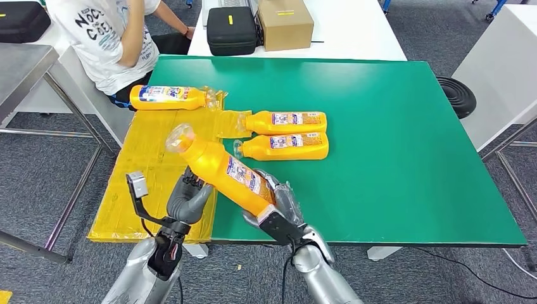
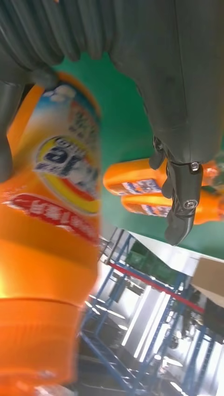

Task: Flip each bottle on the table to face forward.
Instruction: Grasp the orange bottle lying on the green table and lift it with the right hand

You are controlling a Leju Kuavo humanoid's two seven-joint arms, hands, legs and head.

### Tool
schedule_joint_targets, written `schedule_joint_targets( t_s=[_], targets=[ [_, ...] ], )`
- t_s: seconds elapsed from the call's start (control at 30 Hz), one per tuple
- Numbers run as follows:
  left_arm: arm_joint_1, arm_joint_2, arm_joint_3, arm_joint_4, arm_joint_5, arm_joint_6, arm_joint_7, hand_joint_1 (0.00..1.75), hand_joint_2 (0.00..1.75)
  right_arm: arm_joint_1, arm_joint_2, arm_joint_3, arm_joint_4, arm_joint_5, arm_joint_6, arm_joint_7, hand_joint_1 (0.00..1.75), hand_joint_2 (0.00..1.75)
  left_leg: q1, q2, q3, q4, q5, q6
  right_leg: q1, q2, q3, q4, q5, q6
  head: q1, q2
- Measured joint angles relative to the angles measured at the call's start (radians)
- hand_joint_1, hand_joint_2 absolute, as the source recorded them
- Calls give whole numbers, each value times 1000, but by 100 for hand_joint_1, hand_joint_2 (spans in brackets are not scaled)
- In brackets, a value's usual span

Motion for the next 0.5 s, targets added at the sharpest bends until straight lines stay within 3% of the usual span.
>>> schedule_joint_targets(
  t_s=[0.5],
  targets=[
    [-21,-2,-50,14,9,-23,-29,0,175,-23,19,25,86,-10,28,9,175,175,0,0,0,0,0,0,0,0,0,0,0,0,0,0]
  ],
)
